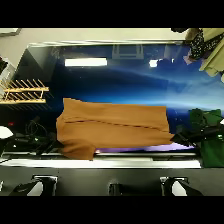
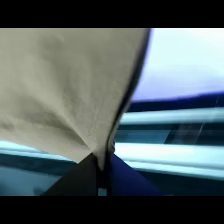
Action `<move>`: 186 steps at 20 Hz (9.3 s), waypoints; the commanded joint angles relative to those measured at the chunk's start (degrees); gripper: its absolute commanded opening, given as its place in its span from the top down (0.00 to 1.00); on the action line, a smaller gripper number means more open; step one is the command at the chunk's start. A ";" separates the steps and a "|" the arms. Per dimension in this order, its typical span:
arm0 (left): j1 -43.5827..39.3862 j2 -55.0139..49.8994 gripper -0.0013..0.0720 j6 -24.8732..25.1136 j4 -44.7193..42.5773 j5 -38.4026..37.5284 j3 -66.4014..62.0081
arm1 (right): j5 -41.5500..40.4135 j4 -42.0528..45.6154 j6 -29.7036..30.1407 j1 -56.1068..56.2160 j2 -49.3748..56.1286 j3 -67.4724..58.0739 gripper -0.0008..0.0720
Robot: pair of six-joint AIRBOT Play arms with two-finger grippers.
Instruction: Fold the clothes and pants, and hang the long-sleeved shirts on hangers.
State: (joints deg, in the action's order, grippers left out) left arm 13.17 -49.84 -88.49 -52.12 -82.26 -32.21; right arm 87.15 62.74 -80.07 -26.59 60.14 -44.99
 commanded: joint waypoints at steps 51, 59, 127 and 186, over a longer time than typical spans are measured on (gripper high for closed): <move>-10.10 -44.65 0.42 -5.64 -20.57 -2.40 -75.76 | -10.51 -12.57 11.56 3.52 45.64 -32.83 0.25; -10.16 -44.70 0.47 -5.62 -20.33 -2.45 -75.73 | -10.73 -13.31 10.56 11.26 45.00 -31.06 0.91; -2.89 -28.98 0.96 -9.73 -23.82 -8.13 -78.49 | -26.84 0.92 -34.62 54.47 39.21 -48.43 0.95; -2.89 -29.70 0.96 -9.03 -21.59 -6.67 -75.23 | -24.74 -12.74 -17.16 12.37 30.40 -45.99 0.95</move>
State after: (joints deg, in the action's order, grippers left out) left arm 10.22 -79.50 -97.56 -73.69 -88.92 -107.46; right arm 62.02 45.95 -90.63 -10.74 90.67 -85.10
